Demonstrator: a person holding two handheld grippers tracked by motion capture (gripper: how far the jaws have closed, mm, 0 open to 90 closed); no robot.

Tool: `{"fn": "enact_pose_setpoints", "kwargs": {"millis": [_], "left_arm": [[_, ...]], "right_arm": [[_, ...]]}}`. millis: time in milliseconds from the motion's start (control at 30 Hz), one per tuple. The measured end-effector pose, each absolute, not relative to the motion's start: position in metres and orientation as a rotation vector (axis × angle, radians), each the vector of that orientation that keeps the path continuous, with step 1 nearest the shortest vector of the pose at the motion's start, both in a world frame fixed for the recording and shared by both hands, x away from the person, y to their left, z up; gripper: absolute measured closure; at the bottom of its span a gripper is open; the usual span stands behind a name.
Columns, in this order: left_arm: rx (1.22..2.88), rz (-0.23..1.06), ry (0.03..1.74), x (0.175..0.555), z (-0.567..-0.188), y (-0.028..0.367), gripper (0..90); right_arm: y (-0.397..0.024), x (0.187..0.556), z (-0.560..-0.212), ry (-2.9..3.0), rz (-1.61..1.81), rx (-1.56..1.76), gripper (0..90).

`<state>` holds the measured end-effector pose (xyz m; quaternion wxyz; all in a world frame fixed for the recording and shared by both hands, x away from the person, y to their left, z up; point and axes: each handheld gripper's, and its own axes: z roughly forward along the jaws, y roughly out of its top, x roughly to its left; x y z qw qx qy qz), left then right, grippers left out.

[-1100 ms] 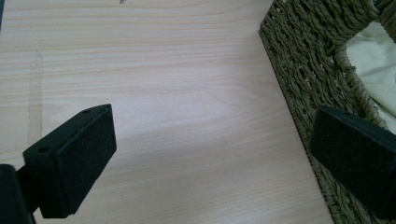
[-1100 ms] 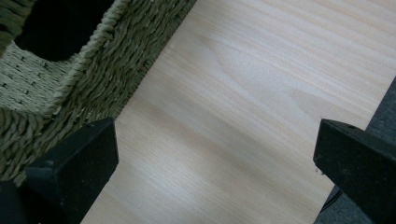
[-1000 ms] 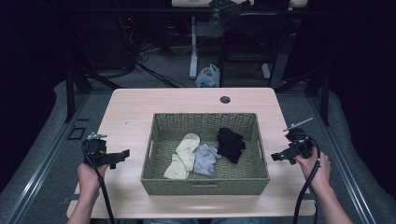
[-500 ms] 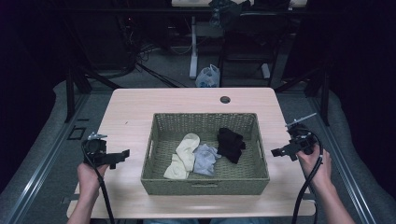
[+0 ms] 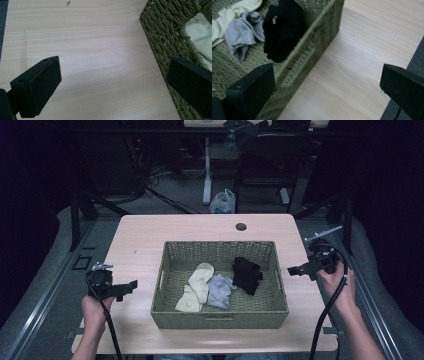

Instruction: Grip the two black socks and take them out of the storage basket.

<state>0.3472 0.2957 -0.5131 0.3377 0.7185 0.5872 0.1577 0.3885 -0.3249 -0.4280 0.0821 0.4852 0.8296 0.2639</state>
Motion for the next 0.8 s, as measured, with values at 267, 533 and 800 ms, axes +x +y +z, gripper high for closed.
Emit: {"fn": "enact_pose_setpoints", "kwargs": {"millis": [267, 533, 800], "left_arm": [[1.878, 0.407, 1.529, 0.348, -0.514, 0.294, 0.1], [1.87, 0.398, 1.53, 0.348, -0.515, 0.296, 0.0], [1.867, 0.395, 1.531, 0.348, -0.515, 0.295, 0.0]], "right_arm": [[-0.302, 0.399, -0.408, 2.522, 0.764, 1.365, 0.0], [-0.281, 0.409, -0.399, 2.561, 0.74, 1.317, 0.0], [-0.266, 0.417, -0.395, 2.597, 0.718, 1.29, 0.0]]}}
